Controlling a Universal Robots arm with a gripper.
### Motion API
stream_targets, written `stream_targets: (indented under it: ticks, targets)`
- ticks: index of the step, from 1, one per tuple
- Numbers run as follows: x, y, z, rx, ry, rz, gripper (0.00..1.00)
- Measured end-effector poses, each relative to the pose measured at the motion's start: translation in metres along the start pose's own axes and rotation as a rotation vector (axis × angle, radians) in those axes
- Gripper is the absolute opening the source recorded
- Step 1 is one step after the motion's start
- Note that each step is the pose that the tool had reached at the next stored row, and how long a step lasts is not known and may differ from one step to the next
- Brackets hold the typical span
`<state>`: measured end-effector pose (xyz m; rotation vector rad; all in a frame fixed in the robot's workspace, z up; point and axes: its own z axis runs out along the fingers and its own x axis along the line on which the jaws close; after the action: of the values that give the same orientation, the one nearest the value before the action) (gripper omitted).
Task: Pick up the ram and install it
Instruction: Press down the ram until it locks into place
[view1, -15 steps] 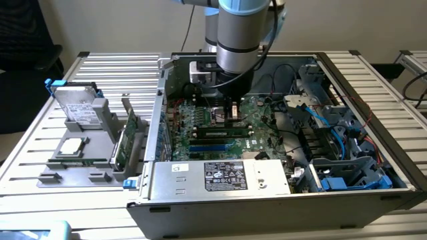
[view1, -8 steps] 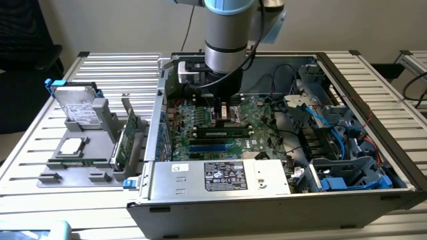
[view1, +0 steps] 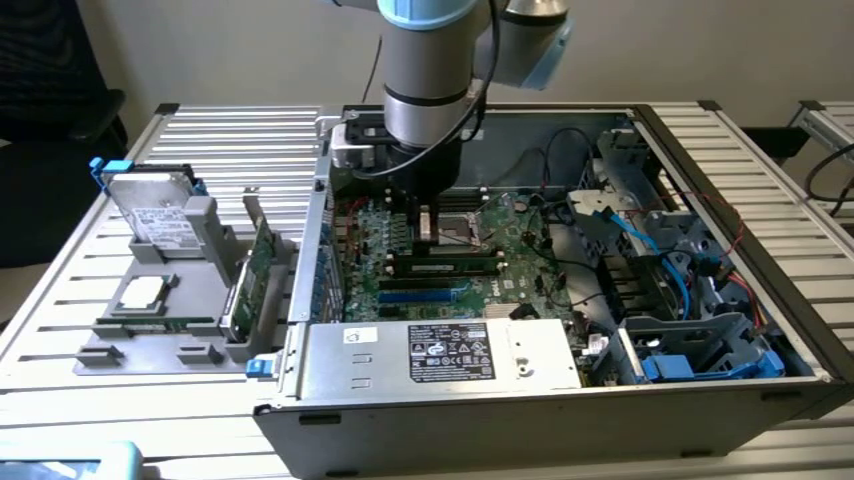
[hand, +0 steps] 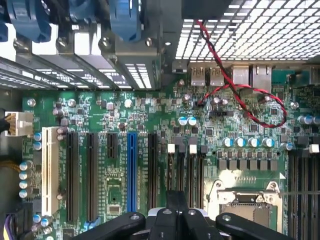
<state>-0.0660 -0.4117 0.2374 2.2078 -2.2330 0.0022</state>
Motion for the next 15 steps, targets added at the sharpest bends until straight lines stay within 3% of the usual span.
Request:
stream_targets:
  ticks: [4,15]
  targets:
    - [-0.0007,0.0028,0.0029,0.0047,0.0052,0.0,0.11]
    - [-0.0011,0.0054,0.0098,0.0135,0.0073,0.0,0.11]
